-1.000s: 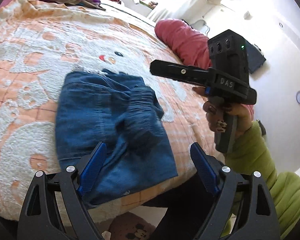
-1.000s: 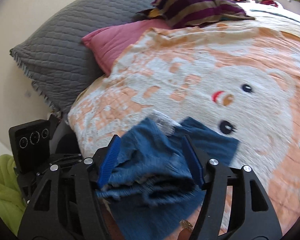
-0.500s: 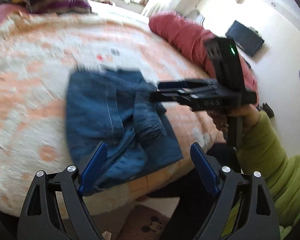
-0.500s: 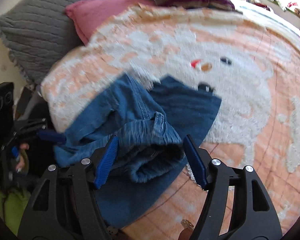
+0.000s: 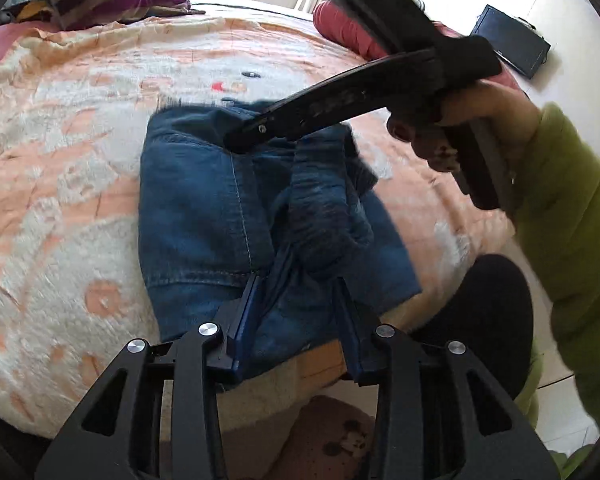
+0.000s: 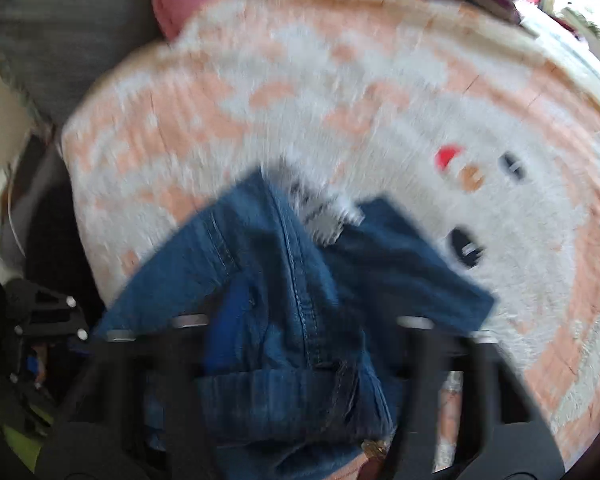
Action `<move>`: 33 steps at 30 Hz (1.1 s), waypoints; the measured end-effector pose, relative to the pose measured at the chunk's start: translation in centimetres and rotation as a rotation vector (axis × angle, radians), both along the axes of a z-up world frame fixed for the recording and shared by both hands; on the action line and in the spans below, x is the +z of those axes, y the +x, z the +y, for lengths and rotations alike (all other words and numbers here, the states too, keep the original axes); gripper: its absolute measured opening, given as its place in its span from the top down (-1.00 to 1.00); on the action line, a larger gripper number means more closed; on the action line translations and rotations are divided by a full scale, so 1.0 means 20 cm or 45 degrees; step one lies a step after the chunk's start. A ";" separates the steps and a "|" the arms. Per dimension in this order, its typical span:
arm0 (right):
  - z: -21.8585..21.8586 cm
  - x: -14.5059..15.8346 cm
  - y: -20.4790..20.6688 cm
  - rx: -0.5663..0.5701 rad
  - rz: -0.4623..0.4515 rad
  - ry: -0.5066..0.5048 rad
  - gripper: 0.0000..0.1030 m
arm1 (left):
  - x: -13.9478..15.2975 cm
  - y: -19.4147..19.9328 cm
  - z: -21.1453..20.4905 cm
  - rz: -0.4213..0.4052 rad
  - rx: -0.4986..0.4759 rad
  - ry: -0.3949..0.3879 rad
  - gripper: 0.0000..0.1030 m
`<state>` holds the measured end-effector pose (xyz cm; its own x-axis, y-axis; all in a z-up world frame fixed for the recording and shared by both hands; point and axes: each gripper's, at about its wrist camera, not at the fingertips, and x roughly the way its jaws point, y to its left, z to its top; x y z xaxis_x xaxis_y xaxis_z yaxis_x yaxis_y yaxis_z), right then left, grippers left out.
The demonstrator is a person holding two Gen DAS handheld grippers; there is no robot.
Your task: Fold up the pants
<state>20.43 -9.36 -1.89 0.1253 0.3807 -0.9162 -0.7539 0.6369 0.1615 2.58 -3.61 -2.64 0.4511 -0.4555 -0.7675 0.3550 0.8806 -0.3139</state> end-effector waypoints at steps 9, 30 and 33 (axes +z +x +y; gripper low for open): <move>0.14 -0.03 0.00 0.003 -0.253 -0.208 0.90 | 0.02 -0.01 0.03 -0.007 0.005 -0.023 0.34; -0.25 0.38 -0.44 -0.131 -0.337 0.288 0.22 | 0.24 -0.10 0.19 -0.113 0.085 -0.036 -0.35; -0.26 0.35 -0.55 -0.083 -0.311 0.314 0.22 | 0.29 -0.08 0.32 -0.154 0.195 -0.024 -0.35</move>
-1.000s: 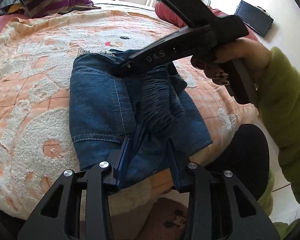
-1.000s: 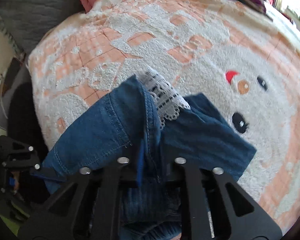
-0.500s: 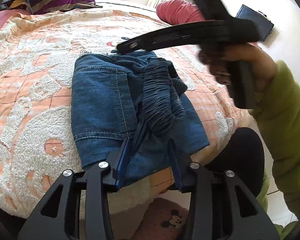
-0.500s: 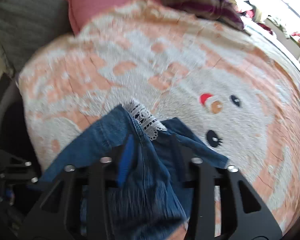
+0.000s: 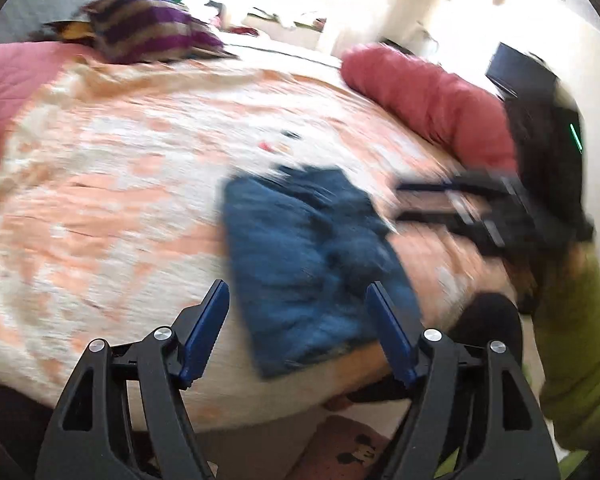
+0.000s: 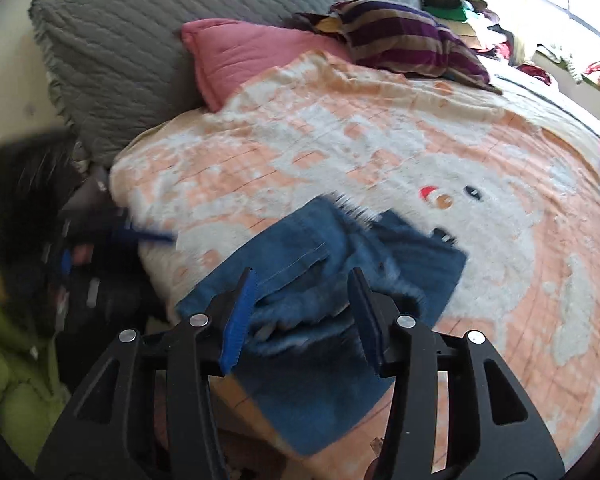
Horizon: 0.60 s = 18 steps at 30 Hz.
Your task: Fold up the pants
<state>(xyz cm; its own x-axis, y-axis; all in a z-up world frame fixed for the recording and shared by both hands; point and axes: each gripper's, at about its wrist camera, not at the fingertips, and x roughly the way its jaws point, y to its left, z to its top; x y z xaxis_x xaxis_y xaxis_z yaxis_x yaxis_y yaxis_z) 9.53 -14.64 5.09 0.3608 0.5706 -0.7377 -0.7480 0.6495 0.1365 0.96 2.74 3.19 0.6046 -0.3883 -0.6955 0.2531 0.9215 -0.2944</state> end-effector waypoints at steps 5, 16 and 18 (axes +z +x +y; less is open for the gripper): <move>0.05 -0.08 -0.15 0.091 0.002 -0.024 0.22 | 0.00 0.09 0.15 0.020 0.121 -0.022 -0.35; 0.09 -0.26 -0.20 0.124 0.100 -0.170 0.88 | -0.30 0.42 -0.13 0.193 0.010 0.127 -0.24; 0.06 -0.34 -0.19 0.078 0.133 -0.216 0.87 | -0.37 0.44 -0.13 0.224 0.016 0.091 -0.31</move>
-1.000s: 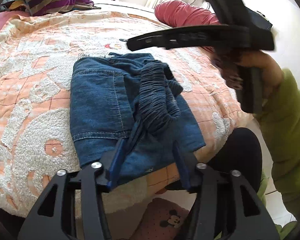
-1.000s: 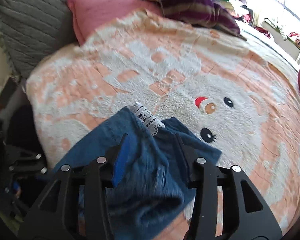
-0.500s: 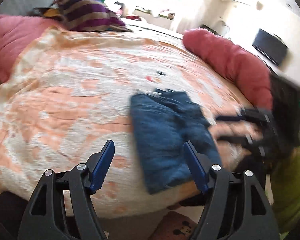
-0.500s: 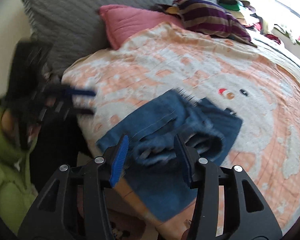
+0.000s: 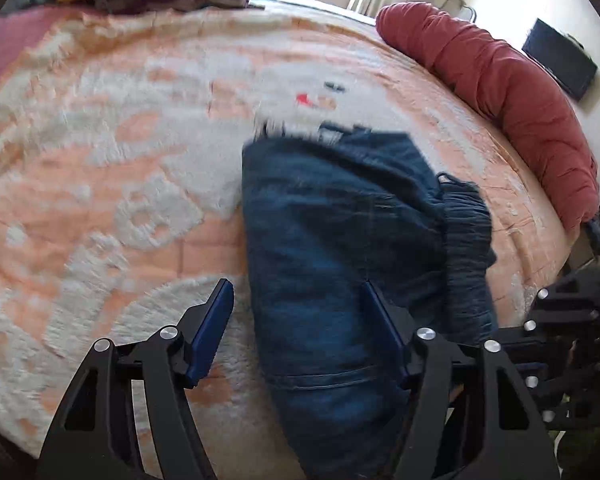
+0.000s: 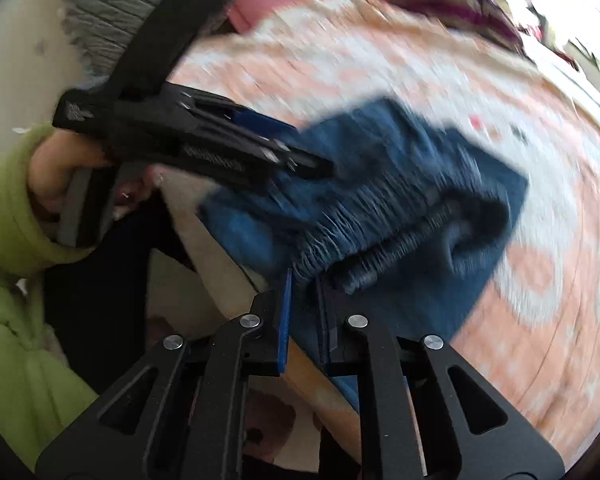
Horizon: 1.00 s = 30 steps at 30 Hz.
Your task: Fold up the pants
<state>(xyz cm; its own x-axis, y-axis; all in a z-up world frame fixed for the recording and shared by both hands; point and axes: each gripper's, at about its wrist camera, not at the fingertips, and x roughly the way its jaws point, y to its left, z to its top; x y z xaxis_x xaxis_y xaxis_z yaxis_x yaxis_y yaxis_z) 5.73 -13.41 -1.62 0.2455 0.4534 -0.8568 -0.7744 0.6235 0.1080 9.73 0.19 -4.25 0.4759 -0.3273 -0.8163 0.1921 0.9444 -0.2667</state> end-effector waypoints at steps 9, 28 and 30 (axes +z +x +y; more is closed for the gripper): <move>-0.22 0.13 0.03 -0.156 -0.010 0.284 0.19 | 0.06 -0.02 0.05 -0.072 0.021 -0.058 -0.32; -0.37 -0.12 0.49 -0.614 0.270 0.321 0.19 | -0.02 0.13 -0.01 -0.017 0.008 -0.128 -0.32; -0.35 -0.13 0.51 -0.601 0.276 0.336 0.30 | -0.03 0.14 -0.02 -0.013 0.001 -0.135 -0.17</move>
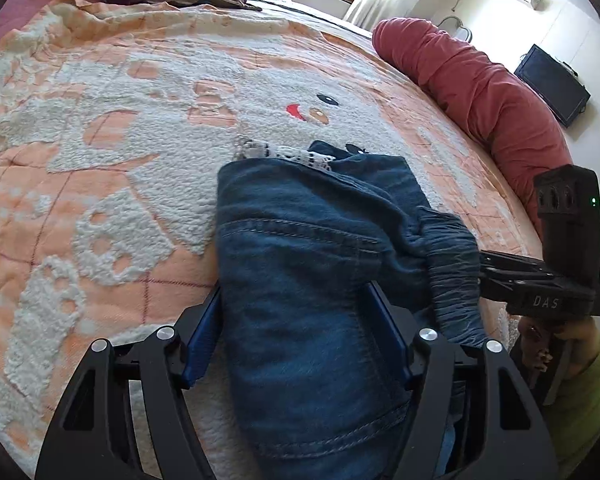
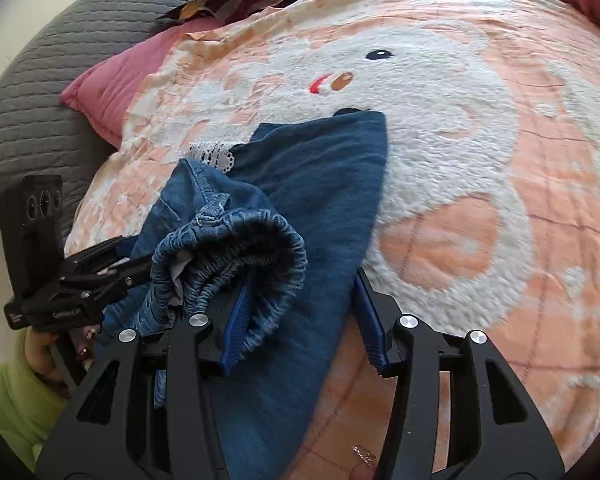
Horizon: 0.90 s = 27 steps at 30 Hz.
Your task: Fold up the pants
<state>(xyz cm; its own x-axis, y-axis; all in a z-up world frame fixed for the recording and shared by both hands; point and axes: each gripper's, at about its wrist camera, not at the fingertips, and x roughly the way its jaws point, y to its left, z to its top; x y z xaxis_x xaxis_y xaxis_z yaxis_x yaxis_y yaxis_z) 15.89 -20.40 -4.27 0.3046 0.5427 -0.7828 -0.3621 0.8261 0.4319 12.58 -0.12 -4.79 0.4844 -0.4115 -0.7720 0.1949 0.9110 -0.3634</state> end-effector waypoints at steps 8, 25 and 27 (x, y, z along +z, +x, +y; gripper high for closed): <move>0.12 0.15 -0.03 0.103 -0.213 -0.034 0.81 | 0.12 0.01 0.00 -0.072 -0.013 -0.040 0.42; 0.30 0.20 0.47 0.066 -0.338 -0.074 0.82 | 0.24 0.47 0.08 -0.195 0.092 0.070 0.43; 0.31 0.15 0.50 0.062 -0.319 -0.111 0.81 | 0.19 0.49 0.10 -0.163 0.103 0.087 0.42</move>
<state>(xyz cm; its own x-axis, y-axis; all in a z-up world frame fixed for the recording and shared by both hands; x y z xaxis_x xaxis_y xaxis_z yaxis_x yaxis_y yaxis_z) 25.80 -14.18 -1.31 0.4702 0.4955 -0.7303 -0.4889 0.8352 0.2519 22.38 1.85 -0.99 0.6102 -0.3160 -0.7265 0.1607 0.9473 -0.2771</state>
